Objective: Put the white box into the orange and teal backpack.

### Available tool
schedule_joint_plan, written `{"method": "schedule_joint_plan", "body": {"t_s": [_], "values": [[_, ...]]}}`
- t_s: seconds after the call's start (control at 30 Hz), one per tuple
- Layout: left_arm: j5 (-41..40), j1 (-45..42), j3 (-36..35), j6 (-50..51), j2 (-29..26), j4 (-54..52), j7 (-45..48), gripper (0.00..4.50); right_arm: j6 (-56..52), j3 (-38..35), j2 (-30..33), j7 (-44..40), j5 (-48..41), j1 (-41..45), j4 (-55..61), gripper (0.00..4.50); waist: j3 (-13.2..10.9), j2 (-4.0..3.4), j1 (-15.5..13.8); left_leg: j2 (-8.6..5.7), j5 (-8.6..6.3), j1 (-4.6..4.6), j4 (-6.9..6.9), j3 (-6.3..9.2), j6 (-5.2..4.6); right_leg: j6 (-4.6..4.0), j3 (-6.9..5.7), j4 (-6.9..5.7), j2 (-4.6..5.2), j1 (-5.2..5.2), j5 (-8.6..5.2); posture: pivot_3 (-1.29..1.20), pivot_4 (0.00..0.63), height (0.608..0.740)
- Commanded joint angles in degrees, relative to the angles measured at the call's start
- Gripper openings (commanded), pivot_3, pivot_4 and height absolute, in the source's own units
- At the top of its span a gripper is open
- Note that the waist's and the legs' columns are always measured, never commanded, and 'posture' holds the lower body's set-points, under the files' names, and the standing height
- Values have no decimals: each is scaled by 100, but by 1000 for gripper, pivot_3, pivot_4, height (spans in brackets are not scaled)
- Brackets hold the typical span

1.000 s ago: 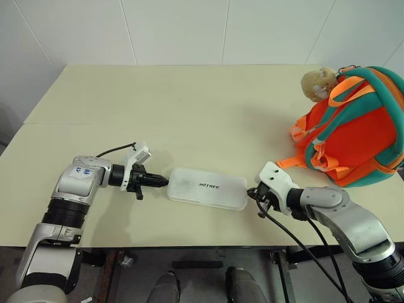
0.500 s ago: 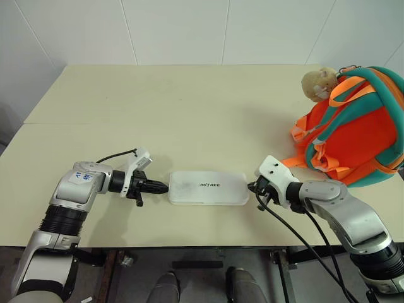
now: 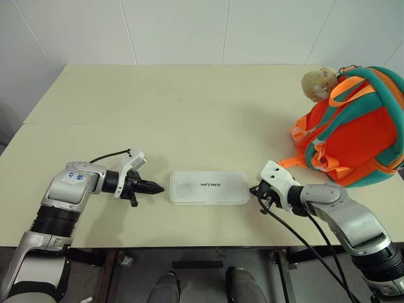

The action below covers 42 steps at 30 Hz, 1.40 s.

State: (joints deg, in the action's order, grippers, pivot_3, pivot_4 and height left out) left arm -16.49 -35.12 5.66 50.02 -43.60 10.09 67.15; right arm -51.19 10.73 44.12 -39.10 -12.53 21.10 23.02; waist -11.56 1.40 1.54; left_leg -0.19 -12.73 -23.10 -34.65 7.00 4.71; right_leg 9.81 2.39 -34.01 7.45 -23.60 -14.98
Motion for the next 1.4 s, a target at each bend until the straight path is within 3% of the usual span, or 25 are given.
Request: {"method": "schedule_joint_plan", "body": {"t_s": [0.03,0.1,0.2,0.53,0.57,0.8,1.1,1.4], "values": [[-150,-77,-313,-111,-50,92,-110,8,242,-283,182,53,152,-47,-57,5,0,0,0,0,0,0,0,0,0,0,0,0,0,0,0,0,150,740],[-116,-304,-491,-165,60,394,-386,393,460,-413,151,274,342,74,-311,0,0,0,1,0,0,1,0,0,0,0,0,1,0,1,0,0,150,740],[-287,-669,-793,207,223,748,-697,1211,579,-528,134,324,408,212,-498,594,0,0,-1,0,0,-1,-4,0,0,0,-1,1,0,0,2,0,150,740],[-1477,-847,-1075,2717,-25,804,-474,4377,1039,-559,-31,376,582,378,-885,3917,0,0,24,0,-4,-1,4,1,-4,3,0,-9,-1,-4,2,0,150,740],[-1550,-842,-1078,2864,-62,815,-470,4500,1054,-553,-40,373,588,380,-895,4308,0,0,22,0,-5,-1,4,1,-4,3,0,-9,-1,-4,2,0,150,740],[-2173,-1081,-1475,4191,-30,1617,-713,4500,1151,-539,-141,395,637,372,-943,4454,0,0,13,-1,-4,1,1,2,-3,3,-1,-15,-1,-3,2,0,150,740],[-3057,-1276,-655,4248,-70,3011,-1468,4500,1184,-545,-290,411,731,388,-999,4454,0,0,12,-1,-3,4,1,2,-1,2,0,-18,-1,-4,1,0,150,740],[-3386,-1413,-785,4248,336,3575,-2035,4500,1182,-457,-463,433,806,502,-1083,4454,0,0,-7,-3,-2,6,-2,2,1,3,0,-19,0,-1,2,0,150,740]]}}
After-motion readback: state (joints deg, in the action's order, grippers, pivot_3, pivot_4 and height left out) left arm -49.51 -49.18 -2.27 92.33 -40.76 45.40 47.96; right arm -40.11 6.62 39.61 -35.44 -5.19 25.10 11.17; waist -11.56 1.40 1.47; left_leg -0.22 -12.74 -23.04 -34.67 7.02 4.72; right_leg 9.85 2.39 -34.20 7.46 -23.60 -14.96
